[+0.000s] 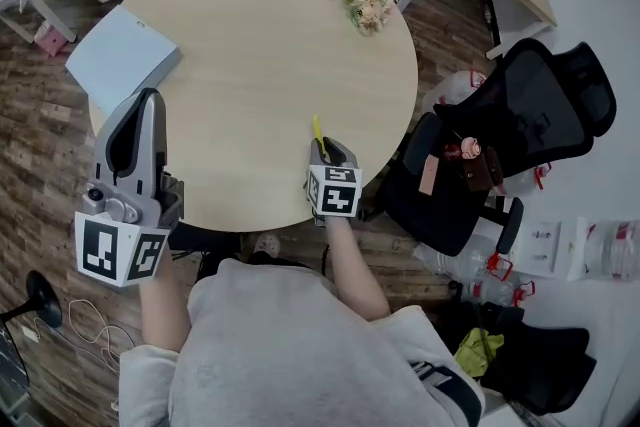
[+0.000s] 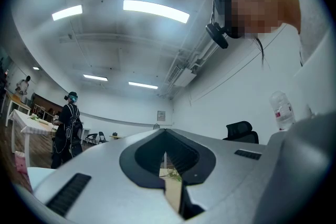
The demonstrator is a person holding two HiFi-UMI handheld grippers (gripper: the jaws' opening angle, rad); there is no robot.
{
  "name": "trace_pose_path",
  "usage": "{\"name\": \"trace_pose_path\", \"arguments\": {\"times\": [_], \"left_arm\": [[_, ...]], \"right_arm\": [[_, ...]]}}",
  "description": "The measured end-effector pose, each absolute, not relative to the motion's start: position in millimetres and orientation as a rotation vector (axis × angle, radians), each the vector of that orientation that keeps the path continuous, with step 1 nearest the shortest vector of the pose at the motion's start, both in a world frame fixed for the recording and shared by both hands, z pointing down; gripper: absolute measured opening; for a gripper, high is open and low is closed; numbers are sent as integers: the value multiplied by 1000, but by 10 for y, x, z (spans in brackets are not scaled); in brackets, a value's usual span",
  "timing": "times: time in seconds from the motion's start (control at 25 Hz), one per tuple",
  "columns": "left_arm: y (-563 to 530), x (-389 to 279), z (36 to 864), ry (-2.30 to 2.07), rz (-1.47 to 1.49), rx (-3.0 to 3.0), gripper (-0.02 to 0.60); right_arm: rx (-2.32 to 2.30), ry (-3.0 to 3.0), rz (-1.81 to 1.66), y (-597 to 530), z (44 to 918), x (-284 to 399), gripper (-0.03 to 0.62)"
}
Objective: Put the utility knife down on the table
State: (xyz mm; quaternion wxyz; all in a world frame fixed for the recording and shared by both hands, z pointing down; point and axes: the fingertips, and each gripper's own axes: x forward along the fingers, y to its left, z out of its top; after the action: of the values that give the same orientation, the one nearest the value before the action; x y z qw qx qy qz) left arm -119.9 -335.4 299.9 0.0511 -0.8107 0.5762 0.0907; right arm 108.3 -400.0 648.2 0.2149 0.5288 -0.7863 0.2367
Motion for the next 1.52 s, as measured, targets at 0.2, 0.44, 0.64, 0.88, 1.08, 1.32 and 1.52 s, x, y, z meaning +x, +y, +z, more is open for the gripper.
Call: {"name": "trace_pose_path", "arguments": {"times": [0.2,0.44,0.64,0.88,1.08,1.32,1.52], "left_arm": [[-3381,-1254,3015,1773,273,-2457,8],[-3389,-1306,3006,1787,264,-2443,8],[-3382,-1336,3006,1795,263,-2438,8],[-3342,-1385,2981,1804,269,-2423,8],[-3288,-1448,2954,1804,283,-2415,8],[-3245,-1435,2900,1770,308,-2423,8],[-3225,-1344,2848,1720,333,-2451,8]], "right_arm": [[1428,-2116,685,-4000,6725,1091,74],[1389,-2063,700,-3980,6901,1085,74],[1353,-2044,684,-3975,6942,1036,74],[1337,-2019,674,-3975,6962,1031,75],[1346,-2041,676,-3987,6908,982,89],[1403,-2098,637,-4012,6632,966,56],[1470,-2168,592,-3988,6252,1023,11]]}}
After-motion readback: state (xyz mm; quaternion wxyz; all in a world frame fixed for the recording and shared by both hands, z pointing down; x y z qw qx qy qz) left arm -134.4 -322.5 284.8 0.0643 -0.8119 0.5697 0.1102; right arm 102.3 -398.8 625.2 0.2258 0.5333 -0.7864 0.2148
